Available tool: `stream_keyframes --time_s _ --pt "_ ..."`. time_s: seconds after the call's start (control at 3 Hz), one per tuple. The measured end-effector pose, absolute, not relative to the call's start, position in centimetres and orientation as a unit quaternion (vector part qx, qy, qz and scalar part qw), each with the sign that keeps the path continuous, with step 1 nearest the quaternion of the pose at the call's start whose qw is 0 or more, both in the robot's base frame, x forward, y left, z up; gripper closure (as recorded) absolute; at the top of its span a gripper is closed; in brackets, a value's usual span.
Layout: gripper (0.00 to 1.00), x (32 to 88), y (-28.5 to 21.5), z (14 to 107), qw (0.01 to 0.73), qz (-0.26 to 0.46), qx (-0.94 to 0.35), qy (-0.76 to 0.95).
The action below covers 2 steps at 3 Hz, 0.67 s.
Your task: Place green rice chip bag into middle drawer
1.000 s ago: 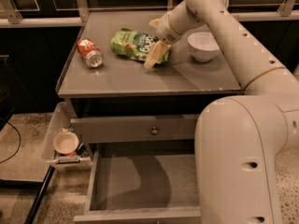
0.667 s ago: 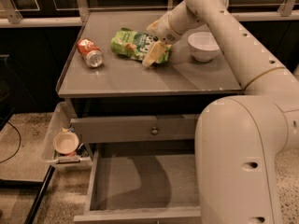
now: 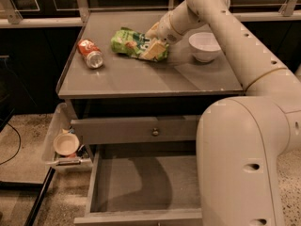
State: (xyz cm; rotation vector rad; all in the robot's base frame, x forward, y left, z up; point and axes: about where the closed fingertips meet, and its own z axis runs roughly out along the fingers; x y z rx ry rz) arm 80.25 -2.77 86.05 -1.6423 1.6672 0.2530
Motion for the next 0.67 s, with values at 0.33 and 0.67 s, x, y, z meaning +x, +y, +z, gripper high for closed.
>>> stream_keyframes --time_s 0.33,0.67 --pt "0.88 80.25 -2.77 86.04 0.384 0.099 -0.644 0.654" --pt "1.0 80.25 -2.76 86.04 0.384 0.099 -0.644 0.654"
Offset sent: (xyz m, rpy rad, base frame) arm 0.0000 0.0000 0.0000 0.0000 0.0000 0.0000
